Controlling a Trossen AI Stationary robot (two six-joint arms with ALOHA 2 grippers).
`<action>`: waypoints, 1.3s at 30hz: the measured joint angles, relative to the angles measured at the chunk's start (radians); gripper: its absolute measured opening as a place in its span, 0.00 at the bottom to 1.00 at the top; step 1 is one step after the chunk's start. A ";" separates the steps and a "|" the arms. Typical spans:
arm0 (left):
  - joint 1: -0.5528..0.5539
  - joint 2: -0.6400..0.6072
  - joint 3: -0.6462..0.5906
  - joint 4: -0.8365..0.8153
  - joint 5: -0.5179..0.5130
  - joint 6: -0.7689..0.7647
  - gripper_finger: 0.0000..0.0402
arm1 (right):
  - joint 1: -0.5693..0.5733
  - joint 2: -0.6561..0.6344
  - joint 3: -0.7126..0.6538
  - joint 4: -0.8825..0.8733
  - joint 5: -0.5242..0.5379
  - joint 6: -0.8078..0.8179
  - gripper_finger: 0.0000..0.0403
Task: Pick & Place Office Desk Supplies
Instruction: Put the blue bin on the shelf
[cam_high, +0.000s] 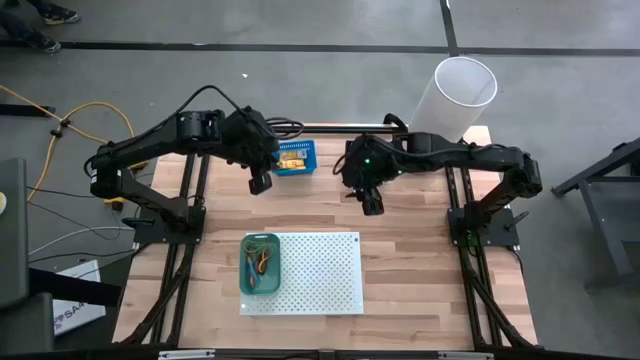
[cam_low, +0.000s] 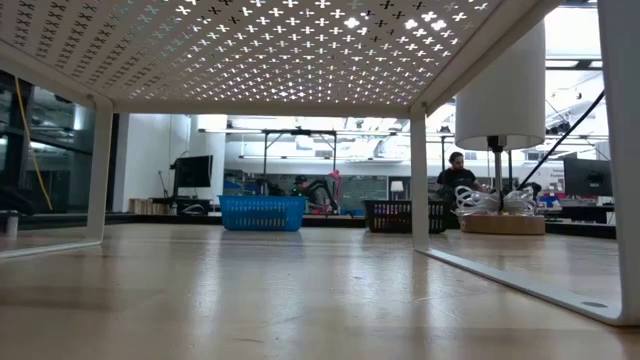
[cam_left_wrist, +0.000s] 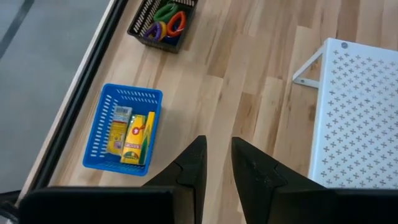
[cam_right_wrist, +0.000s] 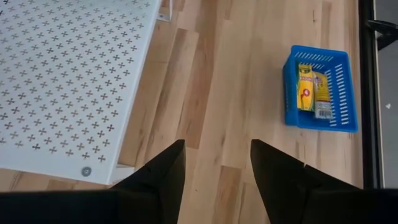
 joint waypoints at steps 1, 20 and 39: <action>0.000 0.000 0.000 0.000 0.000 0.001 0.17 | -0.003 0.000 0.000 0.000 0.000 0.000 0.42; -0.004 0.000 -0.001 -0.001 0.000 0.001 0.17 | -0.122 0.000 0.000 -0.048 0.001 -0.006 0.42; 0.075 0.000 -0.001 0.046 -0.010 0.081 0.17 | -0.255 0.000 0.000 -0.036 0.004 -0.008 0.42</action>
